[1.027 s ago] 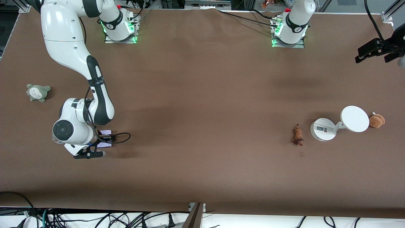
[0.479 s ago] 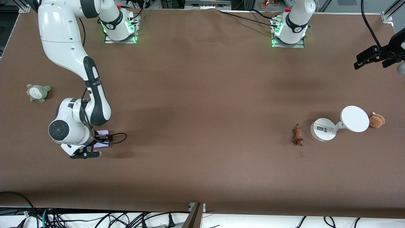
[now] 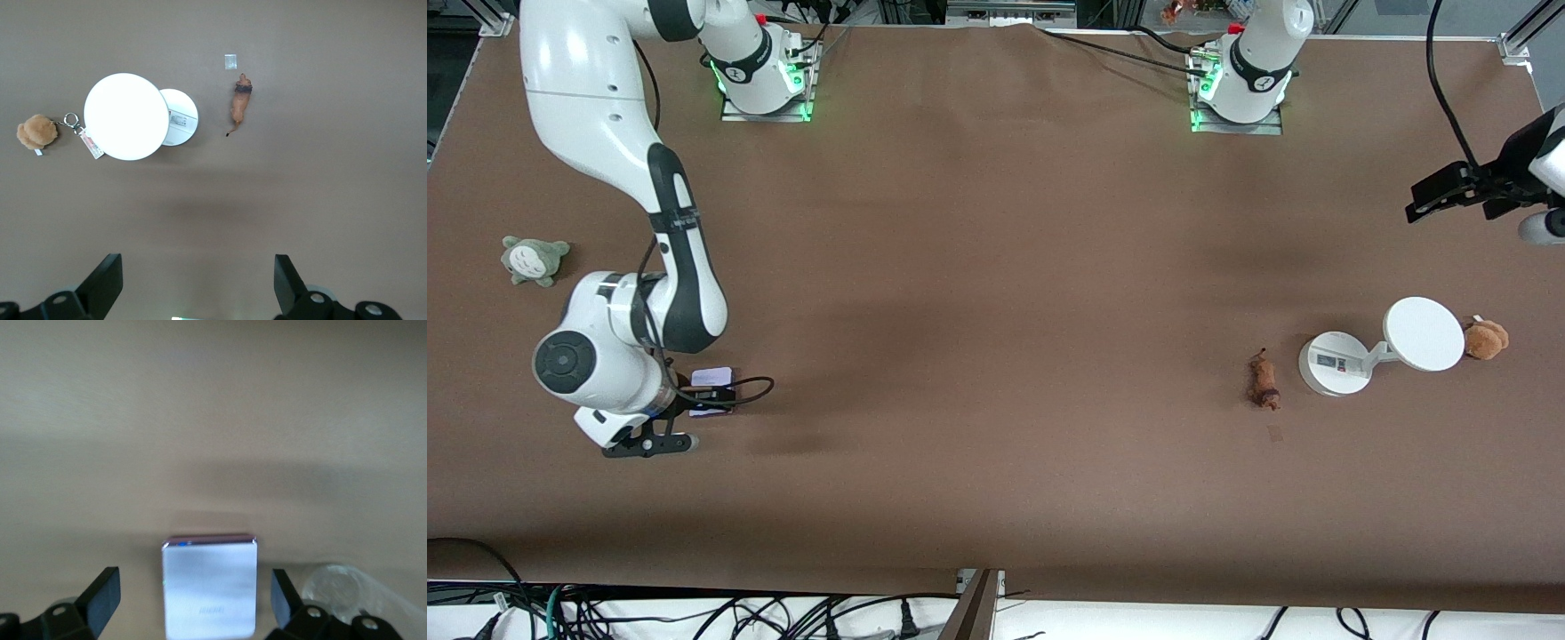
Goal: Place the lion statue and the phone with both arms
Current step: 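Lower the silver phone beside the glass cup and open the right gripper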
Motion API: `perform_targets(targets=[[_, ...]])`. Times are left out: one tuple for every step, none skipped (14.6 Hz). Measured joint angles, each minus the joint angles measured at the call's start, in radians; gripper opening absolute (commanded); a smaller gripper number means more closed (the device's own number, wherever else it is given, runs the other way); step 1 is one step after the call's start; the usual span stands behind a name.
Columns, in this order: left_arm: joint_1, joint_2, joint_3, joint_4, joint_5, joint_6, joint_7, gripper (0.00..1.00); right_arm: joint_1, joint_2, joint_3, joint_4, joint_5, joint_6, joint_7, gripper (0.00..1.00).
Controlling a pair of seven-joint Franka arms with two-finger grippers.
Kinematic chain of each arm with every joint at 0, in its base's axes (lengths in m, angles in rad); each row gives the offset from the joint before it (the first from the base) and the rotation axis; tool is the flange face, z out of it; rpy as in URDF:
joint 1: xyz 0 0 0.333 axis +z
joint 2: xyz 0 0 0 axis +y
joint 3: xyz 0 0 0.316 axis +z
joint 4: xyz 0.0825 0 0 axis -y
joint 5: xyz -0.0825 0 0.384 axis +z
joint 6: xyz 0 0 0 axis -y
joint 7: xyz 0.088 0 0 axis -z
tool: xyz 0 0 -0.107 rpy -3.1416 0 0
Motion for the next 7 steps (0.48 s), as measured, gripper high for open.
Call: perform_targets(targets=[[0.0,0.003,-0.005,0.001,0.0,0.01,0.0,1.0,0.0,-0.023,-0.004,0.016,0.0,-0.054,0.0,1.0],[-0.001,0.004,-0.009,0.002,0.0,0.02,0.0,1.0,0.0,-0.046,-0.009,0.034,0.0,-0.111,-0.001,1.0],[-0.002,0.004,-0.017,0.004,0.0,0.026,0.0,1.0,0.0,-0.069,-0.014,0.053,0.0,-0.172,-0.002,1.0],[-0.002,0.004,-0.025,0.007,0.0,0.031,0.0,1.0,0.0,-0.091,-0.017,0.073,0.0,-0.241,-0.003,1.0],[-0.002,0.004,-0.03,0.008,0.0,0.034,-0.001,1.0,0.001,-0.112,-0.017,0.093,-0.001,-0.306,-0.003,1.0],[-0.002,0.004,-0.03,0.008,0.0,0.034,-0.001,1.0,0.002,-0.132,-0.017,0.112,-0.006,-0.357,-0.003,1.0],[0.001,0.004,-0.03,0.008,0.0,0.035,-0.001,1.0,0.005,-0.156,-0.017,0.122,-0.02,-0.39,0.0,1.0]])
